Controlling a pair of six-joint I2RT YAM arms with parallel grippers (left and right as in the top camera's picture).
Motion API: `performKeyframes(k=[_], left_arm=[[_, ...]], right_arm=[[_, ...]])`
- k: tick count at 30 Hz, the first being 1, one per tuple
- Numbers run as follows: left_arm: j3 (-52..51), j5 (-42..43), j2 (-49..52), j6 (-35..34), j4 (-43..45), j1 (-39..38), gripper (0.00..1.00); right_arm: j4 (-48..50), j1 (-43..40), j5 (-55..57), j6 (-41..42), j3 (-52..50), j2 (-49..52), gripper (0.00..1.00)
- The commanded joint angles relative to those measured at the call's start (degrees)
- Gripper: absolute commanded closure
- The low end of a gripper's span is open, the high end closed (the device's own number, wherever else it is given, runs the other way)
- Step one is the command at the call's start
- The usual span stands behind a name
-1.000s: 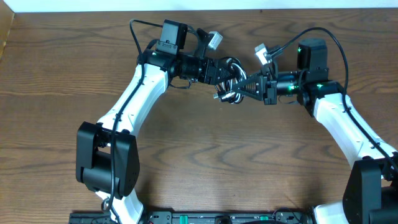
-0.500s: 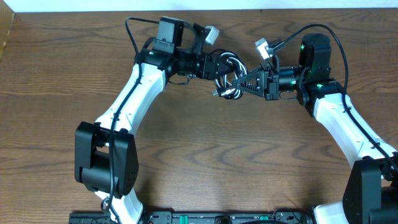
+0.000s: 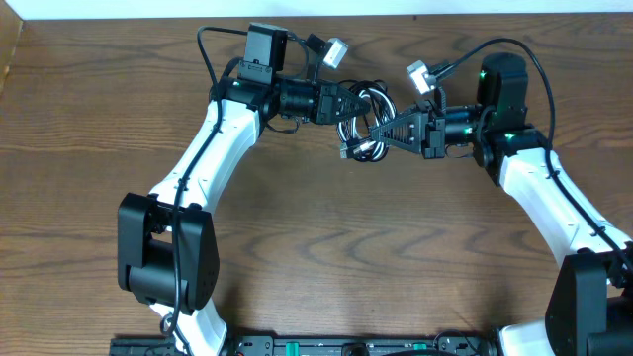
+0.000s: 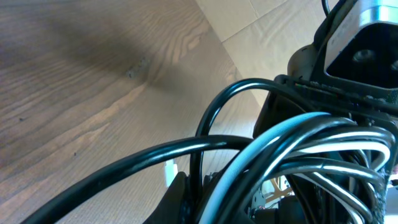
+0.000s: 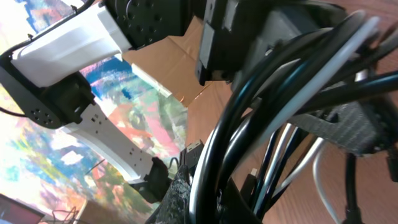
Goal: Untangle cables
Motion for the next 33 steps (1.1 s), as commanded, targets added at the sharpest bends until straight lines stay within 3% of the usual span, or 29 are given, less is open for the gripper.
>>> performKeyframes(k=[1, 7, 9, 13, 18, 22, 26, 33], left_arm=[[-0.2, 0.1, 0.7, -1.5, -0.3, 0.0, 0.93], [-0.2, -15.8, -0.7, -2.4, -7.6, 0.5, 0.92], [-0.2, -20.1, -1.8, -1.7, -10.9, 0.5, 0.93], [-0.2, -22.3, -4.0, 0.6, -15.1, 0.5, 0.93], [-0.2, -22.3, -6.3, 0.6, -18.3, 0.1, 0.93], [-0.2, -22.2, -7.6, 0.6, -20.2, -0.3, 0.93], [-0.2, -22.2, -7.6, 0.5, -21.8, -0.5, 0.93], [-0.2, -21.8, -7.6, -2.2, -22.9, -2.1, 0.93]], right_arm=[[-1.9, -1.3, 3.3, 0.3, 0.4, -0.7, 0.99], [-19.5, -3.9, 31.4, 0.3, 0.4, -0.7, 0.89], [-25.7, -4.2, 42.0, 0.3, 0.4, -0.7, 0.79], [-32.1, -4.1, 52.4, 0.3, 0.4, -0.7, 0.67], [-33.5, -4.1, 53.2, -0.2, 0.4, -0.7, 0.50], [-31.1, -4.1, 39.6, -7.7, 0.4, -0.7, 0.38], [-29.6, -3.9, 31.6, -9.6, 0.4, -0.7, 0.36], [-28.8, 1.6, 36.4, -7.7, 0.4, -0.7, 0.38]])
